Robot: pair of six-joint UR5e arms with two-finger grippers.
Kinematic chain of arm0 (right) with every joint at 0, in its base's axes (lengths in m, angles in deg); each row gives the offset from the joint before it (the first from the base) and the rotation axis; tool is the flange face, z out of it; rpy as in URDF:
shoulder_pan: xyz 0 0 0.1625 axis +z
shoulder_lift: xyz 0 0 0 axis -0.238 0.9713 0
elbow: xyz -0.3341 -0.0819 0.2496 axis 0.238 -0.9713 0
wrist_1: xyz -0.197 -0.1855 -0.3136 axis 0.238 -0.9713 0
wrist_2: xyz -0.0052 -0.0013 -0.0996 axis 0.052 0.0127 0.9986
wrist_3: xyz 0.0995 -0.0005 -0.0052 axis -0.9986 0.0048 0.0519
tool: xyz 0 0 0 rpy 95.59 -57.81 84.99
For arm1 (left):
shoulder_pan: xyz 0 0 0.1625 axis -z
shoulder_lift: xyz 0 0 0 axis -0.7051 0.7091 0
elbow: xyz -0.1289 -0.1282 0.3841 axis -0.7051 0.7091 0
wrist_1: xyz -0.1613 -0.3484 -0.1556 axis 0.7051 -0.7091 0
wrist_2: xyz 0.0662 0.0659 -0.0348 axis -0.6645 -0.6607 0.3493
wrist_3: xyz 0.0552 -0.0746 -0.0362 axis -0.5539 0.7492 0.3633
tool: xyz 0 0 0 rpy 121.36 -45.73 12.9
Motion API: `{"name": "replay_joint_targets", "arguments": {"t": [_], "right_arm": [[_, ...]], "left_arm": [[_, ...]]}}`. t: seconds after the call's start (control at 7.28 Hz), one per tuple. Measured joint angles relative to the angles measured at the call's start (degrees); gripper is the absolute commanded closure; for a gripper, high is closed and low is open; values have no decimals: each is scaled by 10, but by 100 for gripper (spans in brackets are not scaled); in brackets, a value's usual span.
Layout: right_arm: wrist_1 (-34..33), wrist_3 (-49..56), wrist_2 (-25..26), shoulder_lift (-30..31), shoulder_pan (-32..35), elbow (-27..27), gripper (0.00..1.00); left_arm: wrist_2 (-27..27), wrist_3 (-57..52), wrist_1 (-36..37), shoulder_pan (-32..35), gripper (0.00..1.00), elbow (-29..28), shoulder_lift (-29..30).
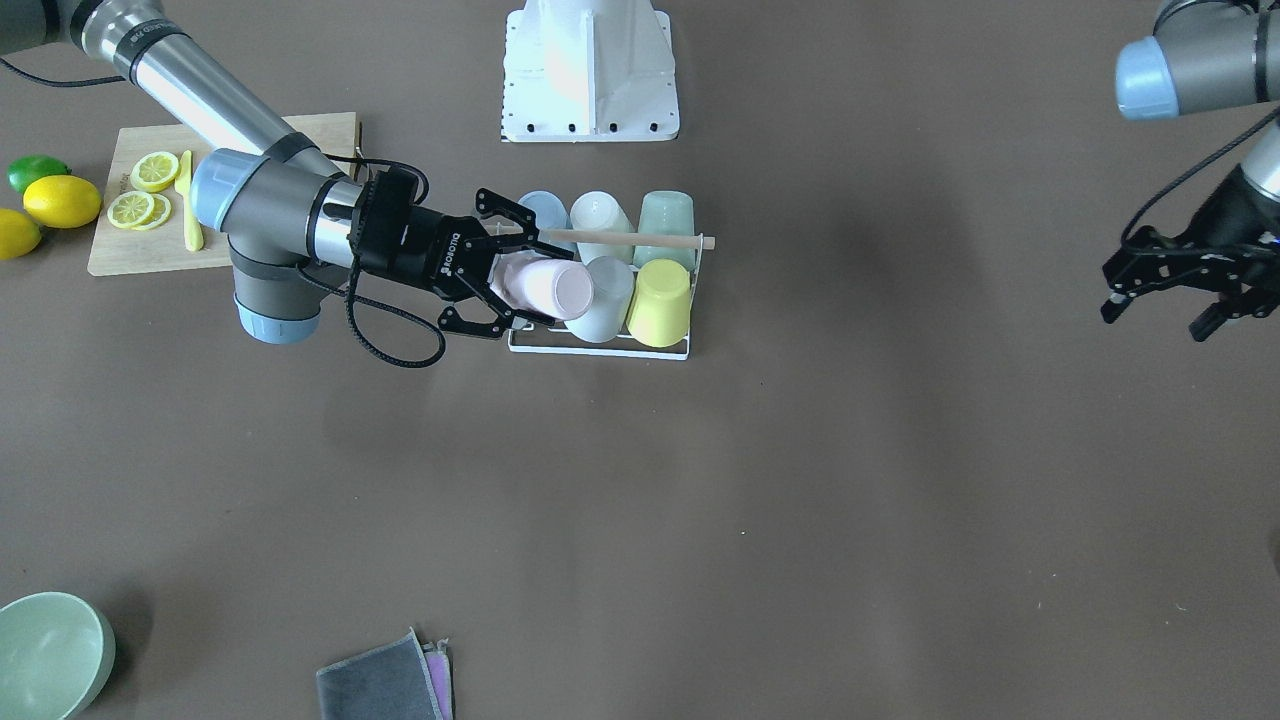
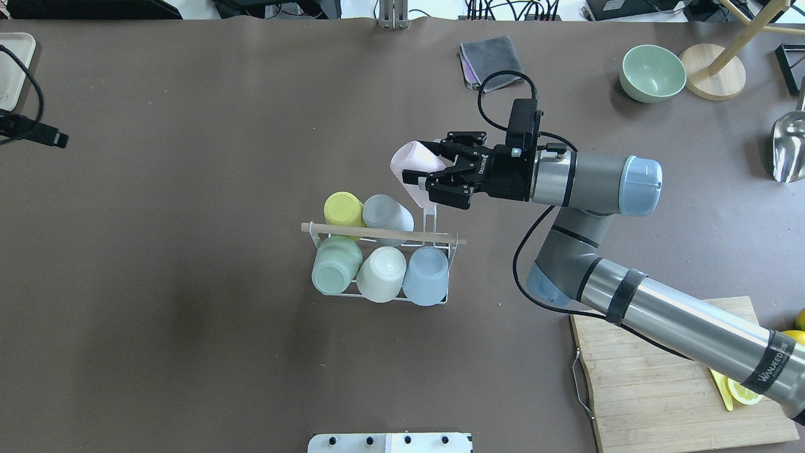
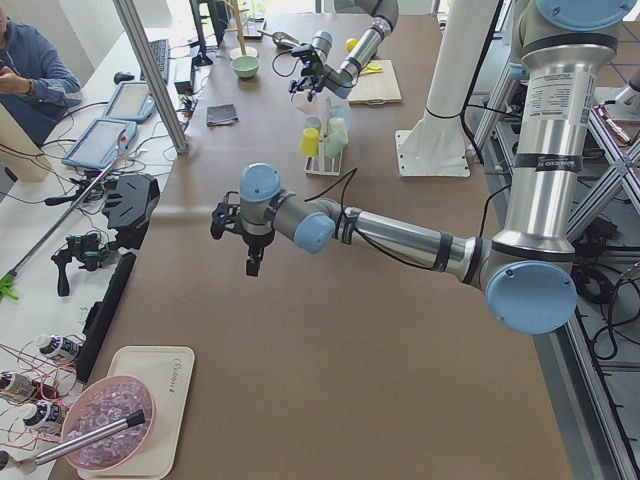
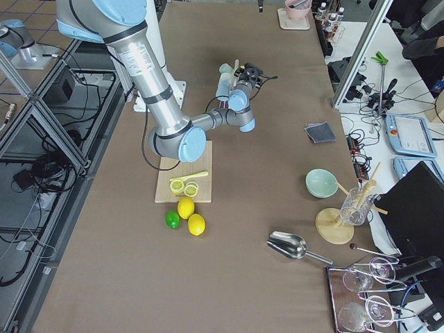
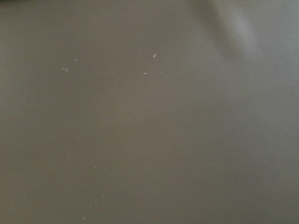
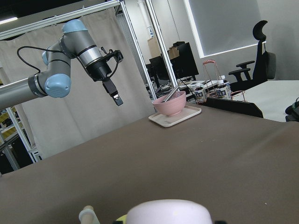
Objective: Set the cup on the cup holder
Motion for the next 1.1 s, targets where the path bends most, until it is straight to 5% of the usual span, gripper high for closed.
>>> {"name": "replay_joint_targets", "arguments": {"t": [0.41,1.1], "right_arm": [[2,-2,-30,1,1,2,100],[22,-2,-40,5,1,2,100]], "left_arm": [[55,-135,221,92,1,-85,42],[-21,-300,269,98,1,-86,34]]}}
